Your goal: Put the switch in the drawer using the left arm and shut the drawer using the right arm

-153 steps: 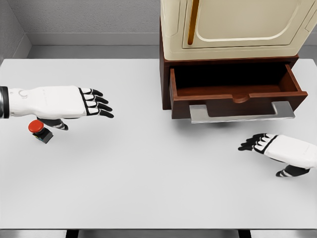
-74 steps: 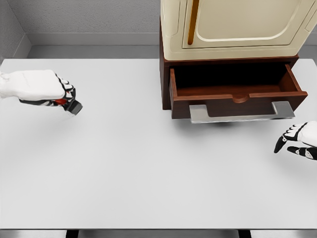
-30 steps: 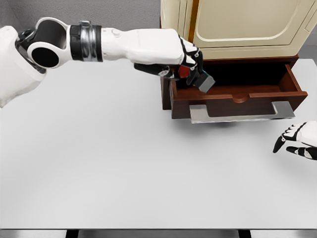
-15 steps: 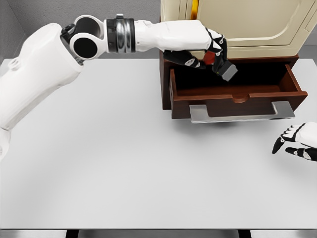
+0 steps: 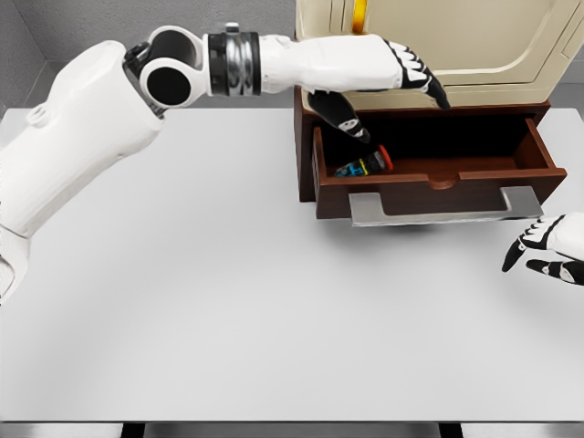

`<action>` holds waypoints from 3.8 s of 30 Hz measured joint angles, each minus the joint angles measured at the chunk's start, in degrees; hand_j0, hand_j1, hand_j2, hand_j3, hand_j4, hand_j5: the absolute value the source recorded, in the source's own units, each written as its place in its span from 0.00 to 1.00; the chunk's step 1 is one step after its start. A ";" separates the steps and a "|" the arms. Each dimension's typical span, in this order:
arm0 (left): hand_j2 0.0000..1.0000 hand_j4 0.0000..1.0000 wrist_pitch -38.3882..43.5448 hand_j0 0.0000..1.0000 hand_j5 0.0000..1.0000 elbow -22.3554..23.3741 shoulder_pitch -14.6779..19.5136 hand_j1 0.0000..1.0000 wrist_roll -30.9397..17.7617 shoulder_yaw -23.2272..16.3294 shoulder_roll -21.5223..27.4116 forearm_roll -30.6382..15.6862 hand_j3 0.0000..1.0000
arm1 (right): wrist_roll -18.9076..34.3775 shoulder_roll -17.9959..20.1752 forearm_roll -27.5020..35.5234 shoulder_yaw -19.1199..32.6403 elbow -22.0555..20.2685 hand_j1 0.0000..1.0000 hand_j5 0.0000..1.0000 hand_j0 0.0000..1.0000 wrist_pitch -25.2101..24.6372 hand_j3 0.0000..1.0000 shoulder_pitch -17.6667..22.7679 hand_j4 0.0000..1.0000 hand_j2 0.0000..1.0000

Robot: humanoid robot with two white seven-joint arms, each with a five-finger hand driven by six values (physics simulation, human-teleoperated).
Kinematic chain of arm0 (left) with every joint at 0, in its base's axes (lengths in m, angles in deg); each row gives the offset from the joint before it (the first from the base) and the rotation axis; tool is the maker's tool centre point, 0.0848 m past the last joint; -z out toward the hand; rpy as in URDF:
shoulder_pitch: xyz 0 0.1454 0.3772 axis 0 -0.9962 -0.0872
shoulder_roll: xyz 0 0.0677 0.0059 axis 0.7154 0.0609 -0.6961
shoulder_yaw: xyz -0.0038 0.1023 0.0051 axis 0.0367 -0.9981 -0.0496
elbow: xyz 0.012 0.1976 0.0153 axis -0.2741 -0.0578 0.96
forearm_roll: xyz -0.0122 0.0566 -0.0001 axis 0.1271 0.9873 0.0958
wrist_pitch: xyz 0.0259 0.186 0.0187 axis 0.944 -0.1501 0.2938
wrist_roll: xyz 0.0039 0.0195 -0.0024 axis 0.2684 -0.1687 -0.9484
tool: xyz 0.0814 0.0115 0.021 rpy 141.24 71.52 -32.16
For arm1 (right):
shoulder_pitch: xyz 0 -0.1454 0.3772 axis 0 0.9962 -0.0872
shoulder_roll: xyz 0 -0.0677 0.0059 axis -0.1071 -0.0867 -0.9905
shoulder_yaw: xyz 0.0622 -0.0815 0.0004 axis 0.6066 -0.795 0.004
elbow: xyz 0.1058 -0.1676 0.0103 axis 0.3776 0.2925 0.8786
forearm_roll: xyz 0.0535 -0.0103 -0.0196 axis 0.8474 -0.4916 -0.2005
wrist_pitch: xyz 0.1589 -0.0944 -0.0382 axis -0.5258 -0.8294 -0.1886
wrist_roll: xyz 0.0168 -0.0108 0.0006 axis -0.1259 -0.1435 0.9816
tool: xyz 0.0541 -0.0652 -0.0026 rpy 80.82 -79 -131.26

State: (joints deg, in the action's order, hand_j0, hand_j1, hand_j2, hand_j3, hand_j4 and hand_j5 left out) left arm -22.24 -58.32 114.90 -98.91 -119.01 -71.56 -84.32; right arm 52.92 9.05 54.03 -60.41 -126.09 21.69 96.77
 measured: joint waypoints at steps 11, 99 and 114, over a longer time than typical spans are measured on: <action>0.96 0.96 0.00 0.96 0.96 -17.96 0.44 0.96 1.86 -0.08 9.11 -1.78 0.96 | 0.05 0.00 -0.05 -0.01 0.01 0.48 0.48 0.48 0.07 0.48 -0.35 0.48 0.48; 1.00 1.00 0.01 1.00 1.00 -27.61 -17.14 1.00 0.98 -0.40 42.54 -2.21 1.00 | 0.10 0.64 6.12 -16.90 3.05 0.52 0.52 0.52 0.06 0.52 -18.37 0.52 0.52; 1.00 1.00 0.01 1.00 1.00 -27.62 -17.14 1.00 0.98 -0.40 42.50 -2.18 1.00 | 0.03 -3.05 4.60 -24.91 10.37 0.55 0.55 0.55 -0.05 0.55 -29.71 0.55 0.55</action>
State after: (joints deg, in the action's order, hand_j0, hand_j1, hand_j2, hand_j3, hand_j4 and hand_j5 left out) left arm -22.22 -85.93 97.76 -97.92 -119.42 -29.07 -86.50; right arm 52.95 6.00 58.63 -85.33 -115.72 21.64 67.07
